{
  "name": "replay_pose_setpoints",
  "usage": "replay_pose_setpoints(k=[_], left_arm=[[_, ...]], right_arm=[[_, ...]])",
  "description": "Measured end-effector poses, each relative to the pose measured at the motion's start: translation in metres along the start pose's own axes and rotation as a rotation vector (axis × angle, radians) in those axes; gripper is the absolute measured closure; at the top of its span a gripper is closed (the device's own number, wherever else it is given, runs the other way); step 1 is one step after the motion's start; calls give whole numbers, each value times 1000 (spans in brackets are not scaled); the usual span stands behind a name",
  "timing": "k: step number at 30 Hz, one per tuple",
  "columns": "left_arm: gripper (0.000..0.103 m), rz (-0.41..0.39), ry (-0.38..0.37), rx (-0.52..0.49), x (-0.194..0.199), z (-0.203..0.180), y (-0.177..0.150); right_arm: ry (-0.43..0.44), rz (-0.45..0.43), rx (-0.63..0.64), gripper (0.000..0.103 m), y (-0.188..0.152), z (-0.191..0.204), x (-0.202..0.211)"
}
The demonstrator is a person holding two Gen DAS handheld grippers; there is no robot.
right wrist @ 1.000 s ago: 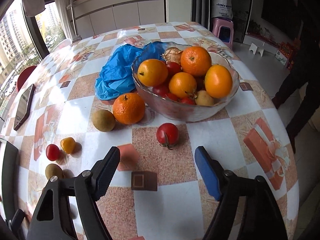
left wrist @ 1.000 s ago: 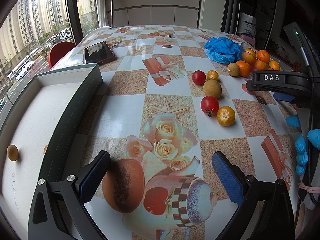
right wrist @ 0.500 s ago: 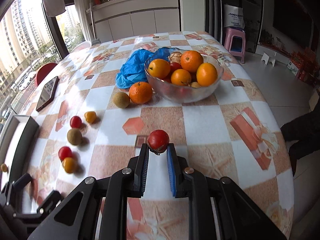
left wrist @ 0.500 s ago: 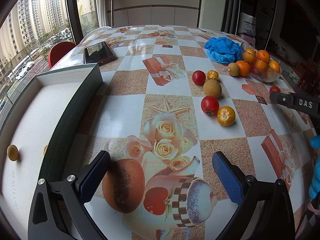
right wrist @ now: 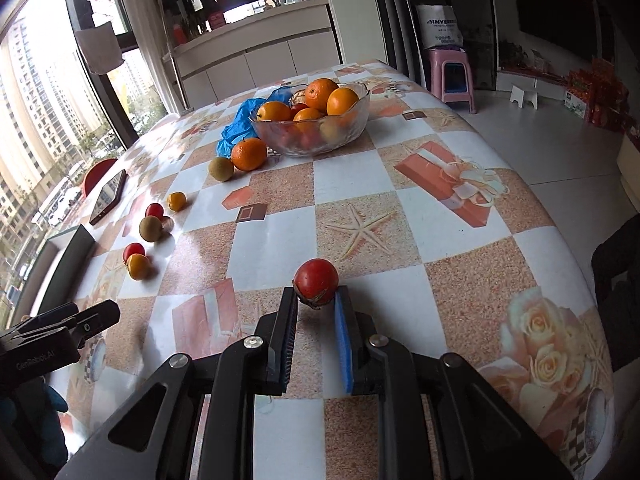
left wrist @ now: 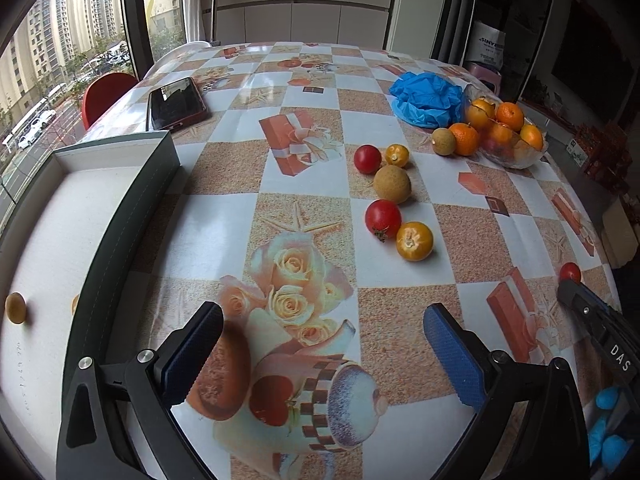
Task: Organize fruits
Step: 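Grasp the small orange tangerine with the left tool while the right tool holds the tomato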
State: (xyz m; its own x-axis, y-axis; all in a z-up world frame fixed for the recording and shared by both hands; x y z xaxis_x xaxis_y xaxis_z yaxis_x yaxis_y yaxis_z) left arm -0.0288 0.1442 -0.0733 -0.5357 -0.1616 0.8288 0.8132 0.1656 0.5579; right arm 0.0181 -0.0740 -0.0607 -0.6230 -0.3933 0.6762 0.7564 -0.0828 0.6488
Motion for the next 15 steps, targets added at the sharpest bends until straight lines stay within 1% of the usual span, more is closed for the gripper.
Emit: replay_pose_setpoints(k=[1,3,4,5,9,10,11,12,13,14,15], left_arm=[[10,1,-7,0,1,-6,3],[21,26,-17,-11,-3,-19,8],[21,51,-22,-10,-7,-25,9],[21,59,-14,2,-10,-28,11],[22,50,3,26,-16,-36,21],[29,51,9,33,-17,-37,23],[31,49,24,34,-18,-37,24],[36,49,36,35,-19,-37,26],[44,45,46,38,-19,-36,27],[49,39,54,39,-19,-35,27],[61,32,52,41,-18,-35,28]], right_arm=[[4,-2,-3,83,0,0,0],[4,-2,-3,83,0,1,0],[7,-3,-5,83,0,0,0],[11,-3,-9,83,-1,0,0],[25,-7,-22,83,-1,-1,-1],[25,-7,-22,83,-1,0,-1],[25,-7,-22,83,-1,-1,0],[25,-7,-22,83,-1,-1,0],[27,-8,-24,83,-1,-1,0],[29,-8,-25,83,-1,-1,0],[31,-8,-26,83,-1,-1,0]])
Point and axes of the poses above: each gripper's, at about its wrist camera, not at the fingertips, and x roughly against the way its jaws point, z to its left, y to its top, the point moved 10 cm from there along -x, roughly the way its jaws point, and after that the axes turned 9 degrees about y, right-handed, at the moved point
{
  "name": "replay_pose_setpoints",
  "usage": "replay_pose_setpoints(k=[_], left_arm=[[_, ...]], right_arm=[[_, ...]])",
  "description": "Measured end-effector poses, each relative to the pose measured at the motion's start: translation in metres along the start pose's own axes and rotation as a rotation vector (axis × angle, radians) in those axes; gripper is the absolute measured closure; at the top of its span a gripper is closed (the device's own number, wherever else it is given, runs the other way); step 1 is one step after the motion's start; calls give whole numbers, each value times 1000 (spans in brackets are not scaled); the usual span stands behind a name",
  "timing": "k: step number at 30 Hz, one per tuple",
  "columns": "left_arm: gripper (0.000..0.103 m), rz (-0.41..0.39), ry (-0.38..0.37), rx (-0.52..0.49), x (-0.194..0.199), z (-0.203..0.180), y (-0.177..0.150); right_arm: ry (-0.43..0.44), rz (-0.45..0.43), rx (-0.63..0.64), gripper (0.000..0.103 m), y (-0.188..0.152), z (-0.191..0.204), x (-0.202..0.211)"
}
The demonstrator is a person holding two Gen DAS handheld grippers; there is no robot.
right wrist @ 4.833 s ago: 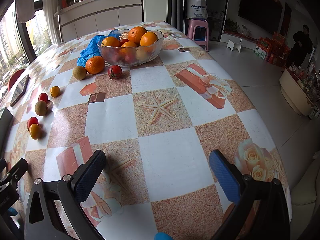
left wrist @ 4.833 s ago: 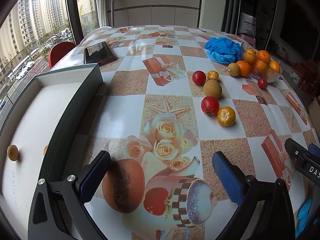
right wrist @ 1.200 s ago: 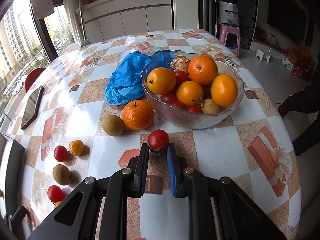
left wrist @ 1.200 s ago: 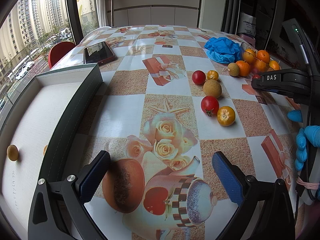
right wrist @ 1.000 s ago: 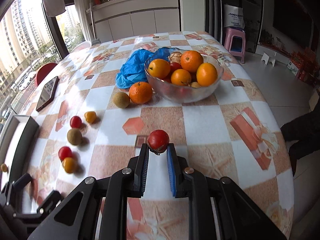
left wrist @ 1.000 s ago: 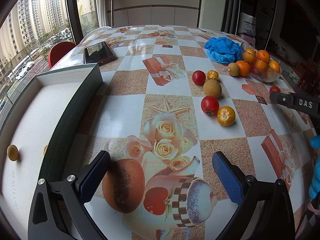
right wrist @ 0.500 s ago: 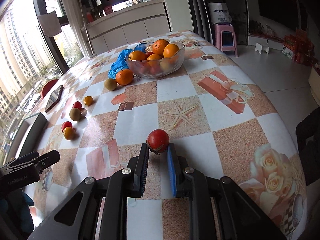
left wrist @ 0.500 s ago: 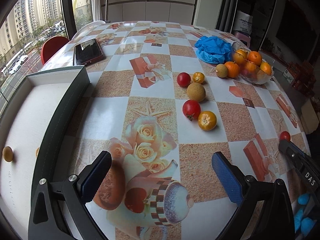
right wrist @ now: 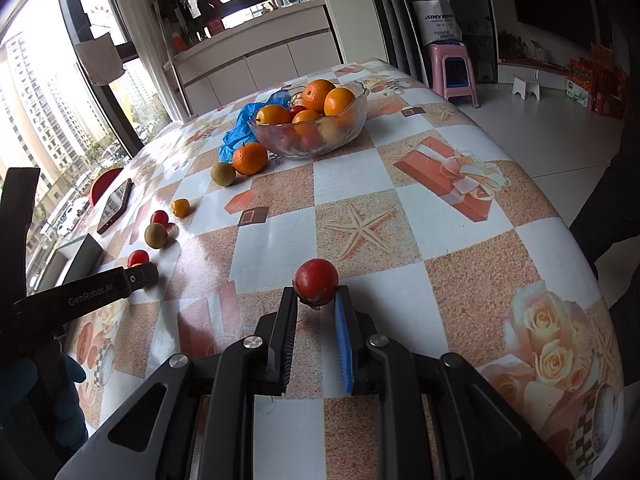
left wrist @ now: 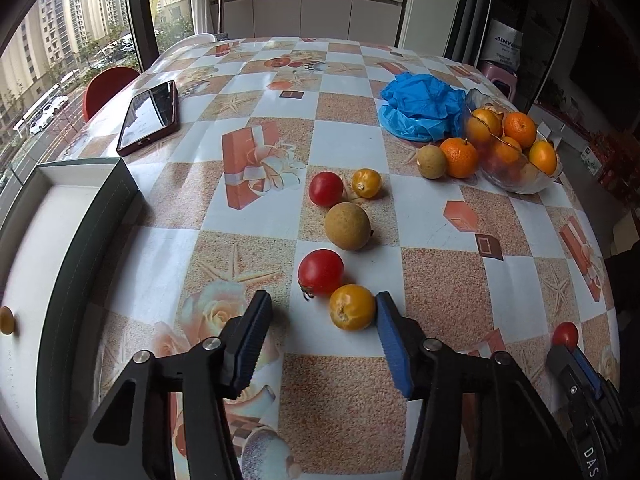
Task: Organize fruits
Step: 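Grasp the small orange tangerine with the left tool while the right tool holds the tomato, then carry the tangerine and tomato over the white tray with both tools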
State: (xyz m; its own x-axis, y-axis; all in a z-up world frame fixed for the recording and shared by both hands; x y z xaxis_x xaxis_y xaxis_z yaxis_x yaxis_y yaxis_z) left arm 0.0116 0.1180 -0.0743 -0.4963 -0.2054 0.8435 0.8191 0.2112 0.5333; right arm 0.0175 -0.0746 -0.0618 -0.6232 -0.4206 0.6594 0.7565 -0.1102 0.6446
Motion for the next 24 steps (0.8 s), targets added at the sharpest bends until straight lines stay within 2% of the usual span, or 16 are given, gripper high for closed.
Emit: replay_pose_setpoints(k=[1,2,5,15,24], left_arm=[[78,-3,-17,4,1,0,0],[80,-2,-29,8,2,1,0],[80,2,-60,26,5,6,-4],[80,-38,-70,-47,25,27,-29],[80,-84,-92,-44,53,53,-30]], right_arm=[[2,0,-1,83,0,0,0],[3,-1,-2,83,0,0,0],[4,-1,-3,83,0,0,0],[7,-1,-5,83,-1,0,0],[-31,3,13,83,-2,2,3]])
Point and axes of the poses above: each gripper's, at about its wrist camera, not at the fingertips, and x roughly against the way its jaws point, z to its left, y to its top, the point moved 10 cm from there along -x, roughly the way its jaws point, and after that the axes turned 9 degrees about y, right-handed, at the moved point
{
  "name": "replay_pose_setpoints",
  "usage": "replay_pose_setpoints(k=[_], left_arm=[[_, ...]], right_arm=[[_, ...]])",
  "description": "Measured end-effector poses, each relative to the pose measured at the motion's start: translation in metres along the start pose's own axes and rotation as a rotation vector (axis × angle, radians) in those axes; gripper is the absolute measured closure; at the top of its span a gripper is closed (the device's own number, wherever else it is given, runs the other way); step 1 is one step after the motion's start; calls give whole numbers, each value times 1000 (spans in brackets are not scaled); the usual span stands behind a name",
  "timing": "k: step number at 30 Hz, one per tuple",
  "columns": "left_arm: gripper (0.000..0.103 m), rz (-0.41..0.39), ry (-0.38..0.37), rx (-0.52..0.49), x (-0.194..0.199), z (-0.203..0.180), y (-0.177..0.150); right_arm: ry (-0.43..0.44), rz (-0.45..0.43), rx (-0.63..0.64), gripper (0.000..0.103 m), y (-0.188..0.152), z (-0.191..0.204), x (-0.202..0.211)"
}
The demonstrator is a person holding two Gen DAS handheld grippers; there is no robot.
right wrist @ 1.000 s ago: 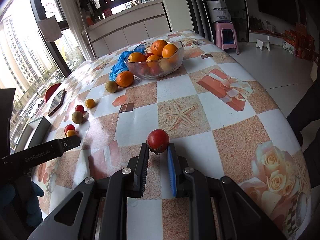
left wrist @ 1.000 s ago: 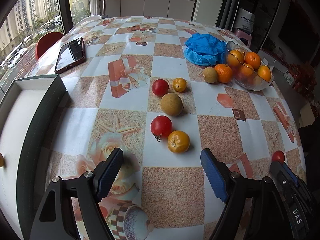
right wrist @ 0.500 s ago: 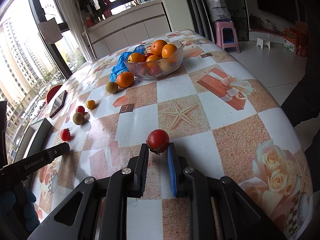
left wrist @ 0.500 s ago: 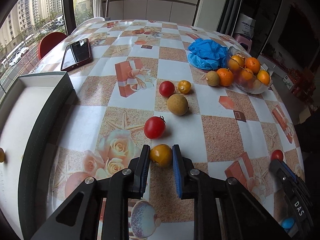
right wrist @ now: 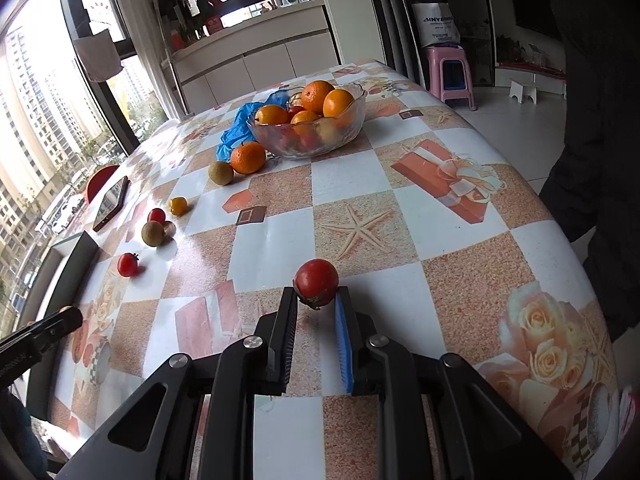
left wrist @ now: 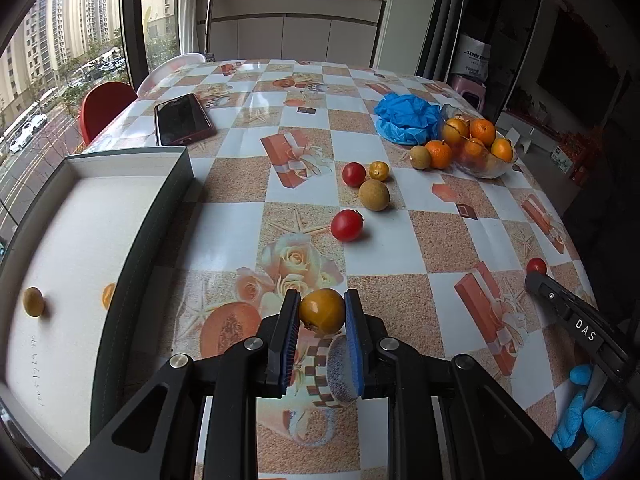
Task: Organize fruits
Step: 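Carry the tangerine and tomato over the white tray with both tools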
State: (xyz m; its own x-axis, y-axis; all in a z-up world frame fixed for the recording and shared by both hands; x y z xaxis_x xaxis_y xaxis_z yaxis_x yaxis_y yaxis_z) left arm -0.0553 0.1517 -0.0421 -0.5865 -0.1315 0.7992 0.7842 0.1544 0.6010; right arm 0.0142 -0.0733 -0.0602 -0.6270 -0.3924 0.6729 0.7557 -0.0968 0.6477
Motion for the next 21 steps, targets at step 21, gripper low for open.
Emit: replay_pose_setpoints(k=[21], left_arm=[[80,-76,127,142,34,157,-9]], right_arm=[[215,116,176,83,-18,170,-3]])
Point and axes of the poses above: each gripper's, at about its wrist camera, not at the fingertips, and x roughly against the way its jaws point, z to its left, y to its top, the point moved 10 cm from there along -x, roughly the way its jaws point, and after that the axes turned 9 degrees about y, right-handed, at the moved point
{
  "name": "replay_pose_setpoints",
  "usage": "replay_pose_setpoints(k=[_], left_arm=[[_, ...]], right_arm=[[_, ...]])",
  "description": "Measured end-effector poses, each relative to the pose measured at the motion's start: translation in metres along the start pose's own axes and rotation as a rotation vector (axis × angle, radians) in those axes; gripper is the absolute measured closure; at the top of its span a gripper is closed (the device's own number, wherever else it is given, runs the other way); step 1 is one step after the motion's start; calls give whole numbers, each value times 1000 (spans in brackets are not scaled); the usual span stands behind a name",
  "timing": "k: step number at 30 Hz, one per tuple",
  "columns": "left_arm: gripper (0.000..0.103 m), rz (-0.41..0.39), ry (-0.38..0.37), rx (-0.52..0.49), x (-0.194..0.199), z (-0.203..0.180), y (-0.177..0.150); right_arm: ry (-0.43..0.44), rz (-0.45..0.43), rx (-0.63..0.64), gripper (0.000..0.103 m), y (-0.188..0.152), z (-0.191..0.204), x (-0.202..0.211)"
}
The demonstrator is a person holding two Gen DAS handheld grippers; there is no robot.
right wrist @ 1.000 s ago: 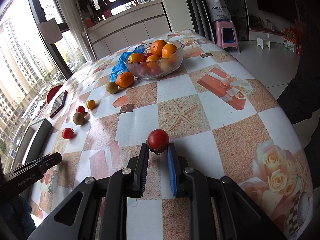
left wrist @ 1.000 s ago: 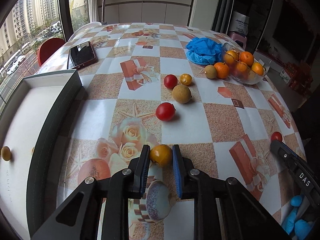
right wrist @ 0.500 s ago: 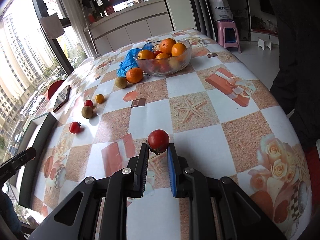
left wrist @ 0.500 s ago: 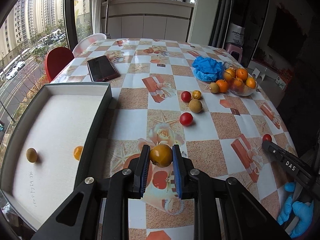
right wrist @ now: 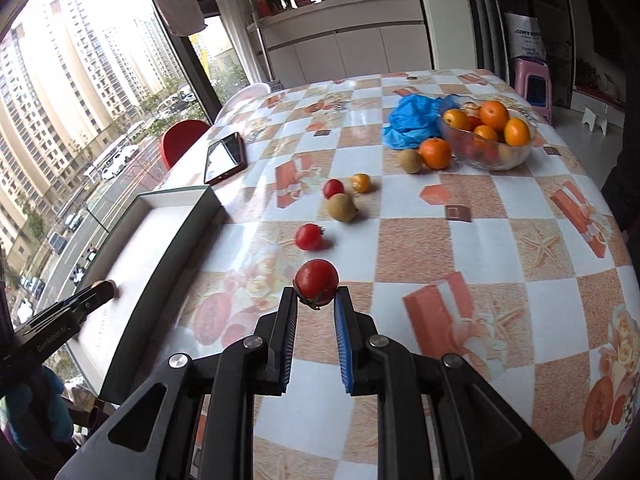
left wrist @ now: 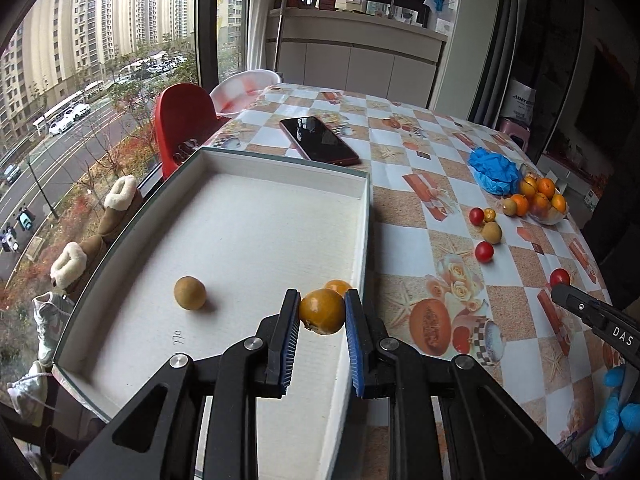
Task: Organize fruits
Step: 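Carry the tangerine and tomato over the white tray with both tools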
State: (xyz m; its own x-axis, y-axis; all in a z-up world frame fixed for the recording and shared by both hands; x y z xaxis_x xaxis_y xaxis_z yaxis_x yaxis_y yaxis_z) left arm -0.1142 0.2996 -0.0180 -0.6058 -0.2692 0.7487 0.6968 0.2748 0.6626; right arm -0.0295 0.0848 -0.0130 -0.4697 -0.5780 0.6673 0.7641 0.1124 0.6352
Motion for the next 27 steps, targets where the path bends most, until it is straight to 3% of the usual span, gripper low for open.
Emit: replay_pose_setpoints(k=[13,19,27], left_arm=[[80,23,47,110,-22,71,-13],[80,29,53,125,-28,85,-18],[80,46,57,130,-37,89,-22]], right_arm=[[140,109,175,83,1,131,-55],[169,172,239,83,-10,167,-77],[170,243,288,82,-26,186,-101]])
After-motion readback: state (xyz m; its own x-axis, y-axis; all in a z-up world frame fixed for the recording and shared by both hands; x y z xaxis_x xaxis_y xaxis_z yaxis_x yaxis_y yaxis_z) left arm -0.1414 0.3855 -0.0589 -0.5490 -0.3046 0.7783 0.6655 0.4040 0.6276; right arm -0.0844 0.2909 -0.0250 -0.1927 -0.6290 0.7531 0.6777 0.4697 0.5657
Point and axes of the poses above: each gripper's, at about its wrist camera, not at the fingertips, and x roughly against the way its jaws point, z to its left, y to its top, the point moved 10 cm from there along -x, roughly the way its jaws point, and after that the axes turned 9 degrees about y, right-handed, at the moved point
